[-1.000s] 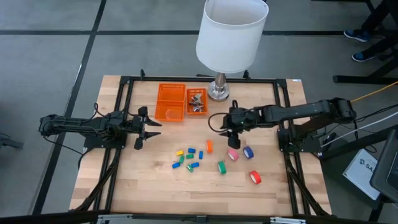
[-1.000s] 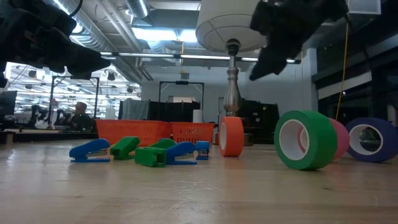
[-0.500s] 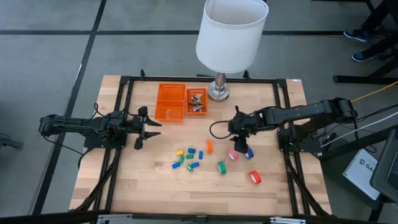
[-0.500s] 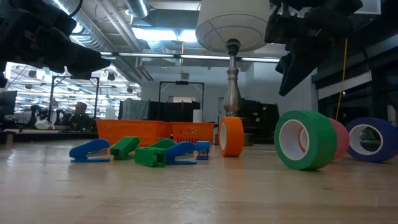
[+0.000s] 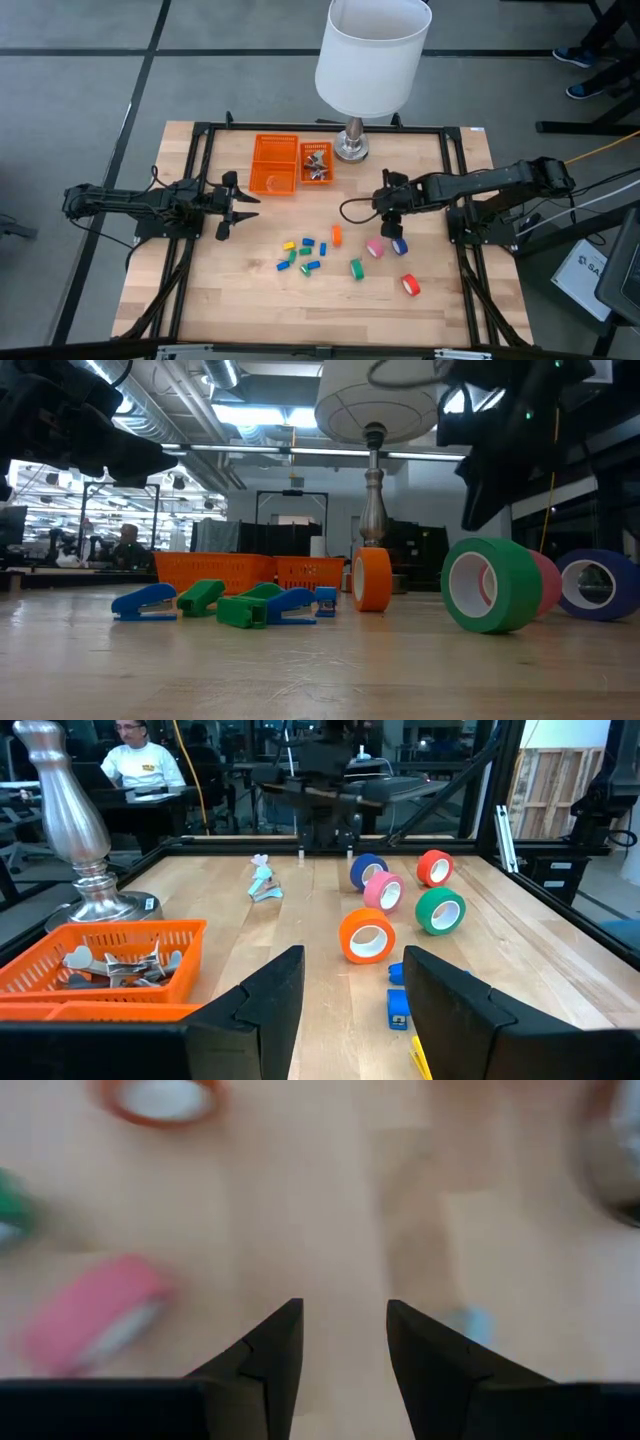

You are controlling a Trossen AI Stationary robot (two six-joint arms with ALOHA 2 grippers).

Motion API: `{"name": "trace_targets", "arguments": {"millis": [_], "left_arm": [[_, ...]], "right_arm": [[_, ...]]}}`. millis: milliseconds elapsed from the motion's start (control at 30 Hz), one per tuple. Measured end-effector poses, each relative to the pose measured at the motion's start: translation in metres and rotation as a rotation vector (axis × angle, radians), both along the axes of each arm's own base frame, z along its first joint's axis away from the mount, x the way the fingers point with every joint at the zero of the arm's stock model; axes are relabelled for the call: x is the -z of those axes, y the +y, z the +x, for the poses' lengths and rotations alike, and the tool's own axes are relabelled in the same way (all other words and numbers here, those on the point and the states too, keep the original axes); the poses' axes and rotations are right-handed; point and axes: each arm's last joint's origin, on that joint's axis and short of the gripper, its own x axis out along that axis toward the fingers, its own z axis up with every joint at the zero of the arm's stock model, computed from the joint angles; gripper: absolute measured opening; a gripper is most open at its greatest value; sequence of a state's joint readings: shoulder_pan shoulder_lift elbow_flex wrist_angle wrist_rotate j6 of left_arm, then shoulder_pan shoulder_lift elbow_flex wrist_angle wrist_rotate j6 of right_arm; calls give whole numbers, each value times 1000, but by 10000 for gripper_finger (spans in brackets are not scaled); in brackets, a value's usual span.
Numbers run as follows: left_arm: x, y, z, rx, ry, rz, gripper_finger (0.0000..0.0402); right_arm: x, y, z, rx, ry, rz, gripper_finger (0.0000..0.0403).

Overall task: Pick and place Stapler, Stapler remover, tape
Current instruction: Put the light blue staple remover into the right orange basket

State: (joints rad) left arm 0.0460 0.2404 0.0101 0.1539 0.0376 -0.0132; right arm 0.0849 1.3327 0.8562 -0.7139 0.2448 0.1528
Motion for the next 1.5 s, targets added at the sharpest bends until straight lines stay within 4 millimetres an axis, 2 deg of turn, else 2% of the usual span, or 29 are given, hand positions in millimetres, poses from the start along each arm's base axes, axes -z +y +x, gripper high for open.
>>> {"name": "trace_targets", "arguments": {"millis": [100, 300, 467, 933, 1200, 1500], "left_arm": [[0, 0, 0, 0, 0, 0, 169], [0, 0, 0, 0, 0, 0, 169], [0, 0, 0, 0, 0, 0, 169], [0, 0, 0, 0, 0, 0, 169], [0, 0, 0, 0, 0, 0, 169], [0, 0, 0, 0, 0, 0, 169]], "right_arm": [[9, -3, -5, 33, 25, -71, 148], [33, -4, -17, 29, 76, -85, 148], [47, -8, -22, 72, 46, -206, 148], [48, -9, -16, 47, -7, -264, 148], [65, -19, -24, 90, 51, -265, 148], [68, -20, -24, 95, 39, -264, 147]]}}
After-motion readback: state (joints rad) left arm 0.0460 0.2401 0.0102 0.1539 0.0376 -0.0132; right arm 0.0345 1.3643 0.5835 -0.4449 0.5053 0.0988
